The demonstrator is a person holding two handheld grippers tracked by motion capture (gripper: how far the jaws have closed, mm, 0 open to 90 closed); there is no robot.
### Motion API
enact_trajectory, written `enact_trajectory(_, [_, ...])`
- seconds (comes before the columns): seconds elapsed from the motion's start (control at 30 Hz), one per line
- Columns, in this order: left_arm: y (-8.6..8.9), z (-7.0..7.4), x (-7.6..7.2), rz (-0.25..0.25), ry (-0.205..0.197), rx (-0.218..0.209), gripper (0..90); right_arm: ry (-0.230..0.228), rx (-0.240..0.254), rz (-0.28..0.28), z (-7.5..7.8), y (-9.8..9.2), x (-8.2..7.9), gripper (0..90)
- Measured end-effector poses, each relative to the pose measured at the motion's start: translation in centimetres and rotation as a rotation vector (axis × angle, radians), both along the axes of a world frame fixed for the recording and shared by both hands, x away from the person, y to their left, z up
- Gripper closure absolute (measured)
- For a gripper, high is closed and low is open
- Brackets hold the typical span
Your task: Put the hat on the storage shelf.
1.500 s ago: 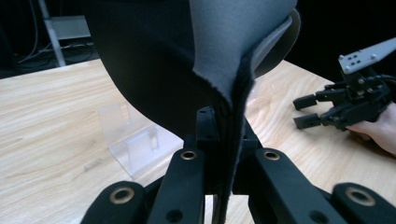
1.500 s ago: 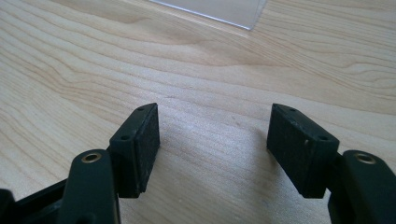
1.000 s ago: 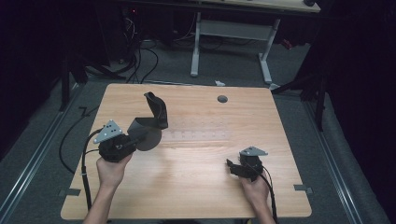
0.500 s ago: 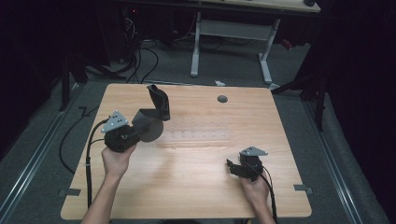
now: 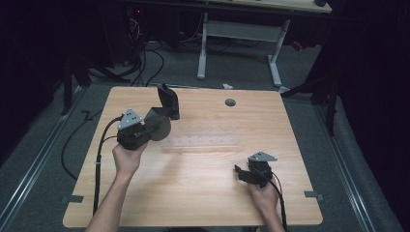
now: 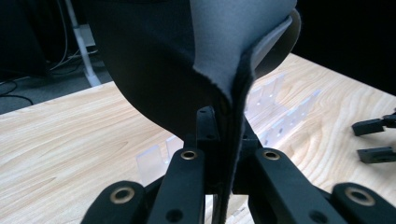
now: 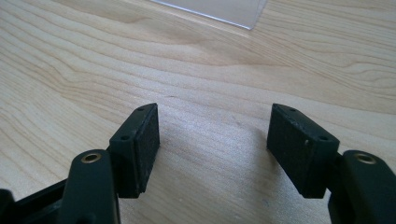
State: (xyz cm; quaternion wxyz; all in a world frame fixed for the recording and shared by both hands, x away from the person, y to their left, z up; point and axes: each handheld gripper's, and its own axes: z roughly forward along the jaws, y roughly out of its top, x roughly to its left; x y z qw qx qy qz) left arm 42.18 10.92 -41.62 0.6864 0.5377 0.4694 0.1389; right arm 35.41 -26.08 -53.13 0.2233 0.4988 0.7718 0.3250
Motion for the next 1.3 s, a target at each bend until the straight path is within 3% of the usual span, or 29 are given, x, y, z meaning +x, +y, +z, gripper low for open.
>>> enact_trajectory(0.63, [-1.0,-1.7,1.5,0.057,0.018,0.071,86.1,0.001,0.0,-0.003,0.0,0.0,0.0,34.6])
enact_trajectory(0.9, [-1.3,-2.0,1.7,0.07,0.022,0.048,86.0,0.001,0.0,-0.002,0.0,0.0,0.0,34.5])
enact_trajectory(1.3, [-2.0,-3.2,1.9,0.074,0.04,0.06,85.9,0.001,0.0,-0.002,0.0,0.0,0.0,34.5])
